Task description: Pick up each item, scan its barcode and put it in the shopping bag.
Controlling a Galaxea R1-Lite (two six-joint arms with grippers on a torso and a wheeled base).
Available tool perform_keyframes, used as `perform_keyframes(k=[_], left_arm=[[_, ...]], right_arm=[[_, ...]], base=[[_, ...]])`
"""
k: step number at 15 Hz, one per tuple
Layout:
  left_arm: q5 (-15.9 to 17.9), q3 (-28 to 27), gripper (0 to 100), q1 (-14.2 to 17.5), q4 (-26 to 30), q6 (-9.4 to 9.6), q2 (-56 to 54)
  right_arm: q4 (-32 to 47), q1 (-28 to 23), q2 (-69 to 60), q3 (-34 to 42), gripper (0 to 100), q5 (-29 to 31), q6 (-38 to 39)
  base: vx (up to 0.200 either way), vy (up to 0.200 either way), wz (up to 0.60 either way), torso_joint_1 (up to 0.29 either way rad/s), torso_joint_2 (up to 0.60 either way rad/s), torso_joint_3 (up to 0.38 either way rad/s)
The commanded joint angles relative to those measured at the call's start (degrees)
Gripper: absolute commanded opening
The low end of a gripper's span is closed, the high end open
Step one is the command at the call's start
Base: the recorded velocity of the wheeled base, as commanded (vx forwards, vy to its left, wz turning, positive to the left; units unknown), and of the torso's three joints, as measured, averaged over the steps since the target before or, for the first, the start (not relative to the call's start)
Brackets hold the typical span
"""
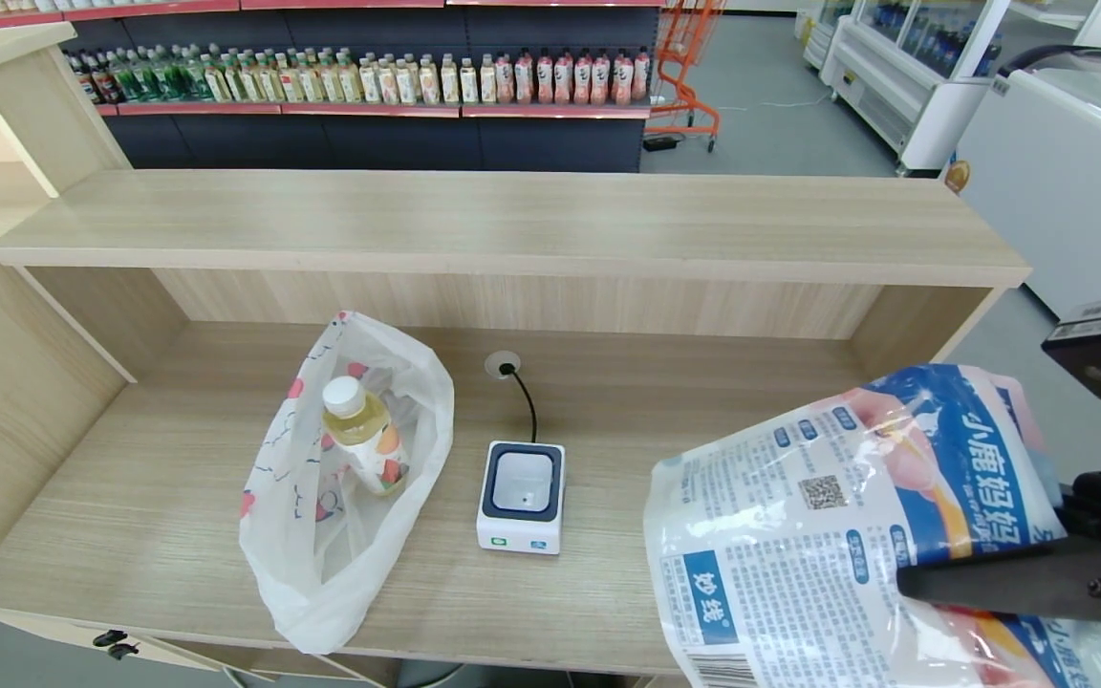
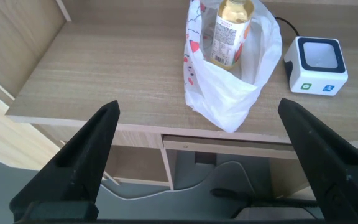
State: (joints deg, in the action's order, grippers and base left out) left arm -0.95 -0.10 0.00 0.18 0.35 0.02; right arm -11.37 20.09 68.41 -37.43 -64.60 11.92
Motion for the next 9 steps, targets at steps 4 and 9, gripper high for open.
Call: perform_keyframes(k=[4, 9], left_arm=[[-0.02, 0.01, 100, 0.0, -0.01, 0.0, -0.02], [-0.02, 0.01, 100, 0.0, -0.01, 0.0, -0.02]], right_arm=[[-0.14, 0.04, 2.25, 0.25, 0, 1.05, -1.2], [-0.14, -0.05, 2.25, 0.25, 0, 1.14, -1.38]], base=[[0.0, 0.0, 0.0, 0.0, 0.0, 0.0], [0.0, 0.0, 0.0, 0.0, 0.0, 0.0]])
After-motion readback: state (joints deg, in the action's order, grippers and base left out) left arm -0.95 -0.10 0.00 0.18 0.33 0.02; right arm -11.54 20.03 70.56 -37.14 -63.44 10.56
